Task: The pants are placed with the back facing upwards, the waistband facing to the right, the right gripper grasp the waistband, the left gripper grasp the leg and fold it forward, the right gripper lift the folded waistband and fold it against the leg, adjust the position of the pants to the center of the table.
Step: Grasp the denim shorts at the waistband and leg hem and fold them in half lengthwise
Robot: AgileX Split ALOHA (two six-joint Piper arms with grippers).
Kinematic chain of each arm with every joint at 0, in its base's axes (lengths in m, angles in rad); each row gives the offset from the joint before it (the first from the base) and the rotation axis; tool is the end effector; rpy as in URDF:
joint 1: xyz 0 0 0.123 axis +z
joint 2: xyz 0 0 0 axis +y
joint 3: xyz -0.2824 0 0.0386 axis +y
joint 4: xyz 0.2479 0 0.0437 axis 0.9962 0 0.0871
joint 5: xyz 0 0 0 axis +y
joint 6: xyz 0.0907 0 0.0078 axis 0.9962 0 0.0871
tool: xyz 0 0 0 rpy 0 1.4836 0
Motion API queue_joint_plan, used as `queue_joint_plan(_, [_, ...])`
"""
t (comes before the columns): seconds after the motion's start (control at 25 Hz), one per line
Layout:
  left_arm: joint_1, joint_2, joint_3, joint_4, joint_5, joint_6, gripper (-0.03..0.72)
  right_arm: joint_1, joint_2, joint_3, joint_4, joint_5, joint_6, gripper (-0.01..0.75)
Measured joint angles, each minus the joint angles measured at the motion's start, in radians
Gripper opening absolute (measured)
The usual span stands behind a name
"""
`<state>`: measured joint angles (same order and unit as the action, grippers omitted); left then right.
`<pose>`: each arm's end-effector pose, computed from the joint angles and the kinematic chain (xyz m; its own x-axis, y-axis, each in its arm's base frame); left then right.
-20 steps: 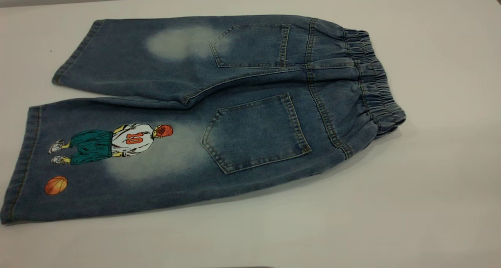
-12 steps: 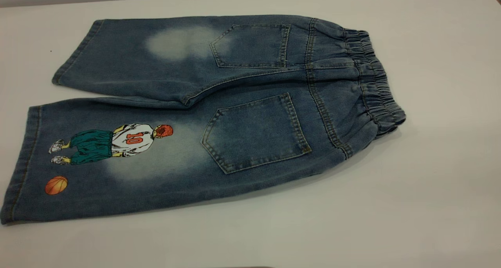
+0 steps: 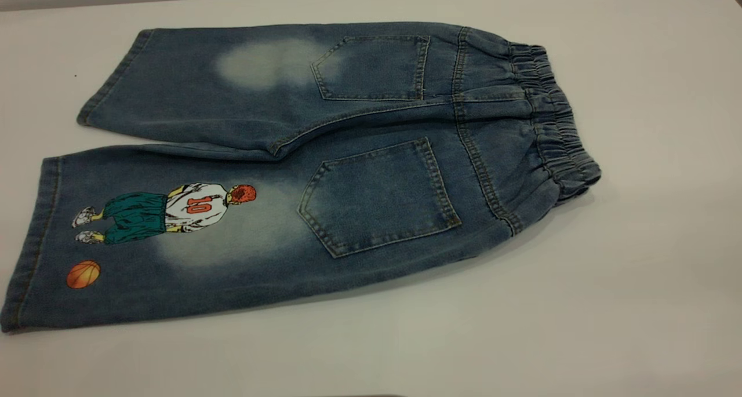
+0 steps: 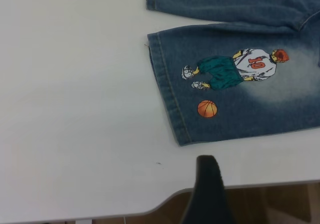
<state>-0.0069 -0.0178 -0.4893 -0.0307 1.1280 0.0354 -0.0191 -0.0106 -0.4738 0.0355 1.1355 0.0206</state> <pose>-0.0093 -0.0025 0.2688 -0.5077 0.0257 -0.8611 0.0421 0.9991 0.0050 -0.0069 0.0031 0.2640 -0.5341 0.0458 -0.8442 0.0109 0.9988 0.0472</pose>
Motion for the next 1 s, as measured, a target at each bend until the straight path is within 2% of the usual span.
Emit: queue_joint_plan(1.0, [0.0,0.0,0.0,0.001,0.0,-0.009,0.491,0.0,0.0,0.0,0.002,-0.003,0.0,0.57])
